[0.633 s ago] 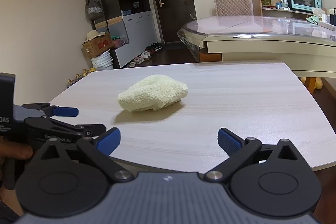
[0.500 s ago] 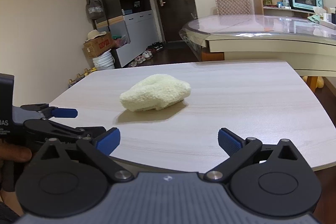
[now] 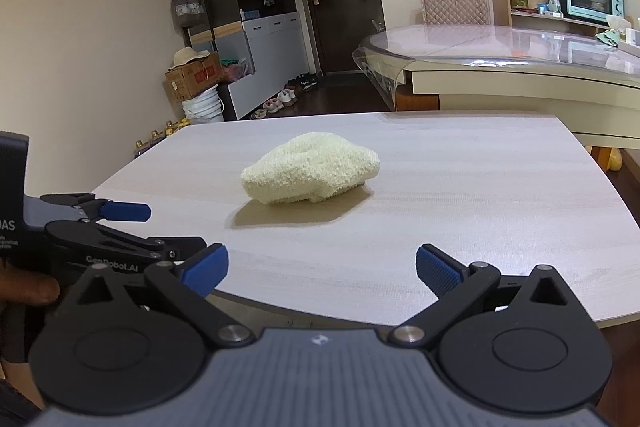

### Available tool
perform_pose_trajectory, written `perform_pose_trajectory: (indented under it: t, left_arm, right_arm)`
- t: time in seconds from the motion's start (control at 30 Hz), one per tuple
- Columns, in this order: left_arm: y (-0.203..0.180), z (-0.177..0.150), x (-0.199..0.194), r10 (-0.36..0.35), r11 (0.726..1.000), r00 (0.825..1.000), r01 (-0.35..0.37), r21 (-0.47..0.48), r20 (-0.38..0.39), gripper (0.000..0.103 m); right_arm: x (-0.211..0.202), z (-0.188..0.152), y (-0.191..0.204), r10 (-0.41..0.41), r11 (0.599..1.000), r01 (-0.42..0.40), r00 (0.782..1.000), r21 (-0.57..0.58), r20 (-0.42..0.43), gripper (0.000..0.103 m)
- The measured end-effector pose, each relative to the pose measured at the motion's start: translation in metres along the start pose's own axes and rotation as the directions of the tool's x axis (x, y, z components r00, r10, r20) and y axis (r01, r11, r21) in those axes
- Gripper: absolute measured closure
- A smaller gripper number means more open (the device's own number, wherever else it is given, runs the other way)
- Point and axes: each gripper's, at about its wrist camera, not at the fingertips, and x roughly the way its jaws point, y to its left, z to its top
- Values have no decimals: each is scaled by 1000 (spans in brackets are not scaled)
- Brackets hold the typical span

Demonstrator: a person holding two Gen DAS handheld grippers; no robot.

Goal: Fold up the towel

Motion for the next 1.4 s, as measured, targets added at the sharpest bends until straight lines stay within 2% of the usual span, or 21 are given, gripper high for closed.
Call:
perform_pose_trajectory:
  t: [1.4]
  left_arm:
    - [5, 2, 6, -3, 1000, 1000, 3, -7, -3, 0]
  right_arm:
    - [11, -5, -4, -22, 1000, 22, 999, -2, -47, 1]
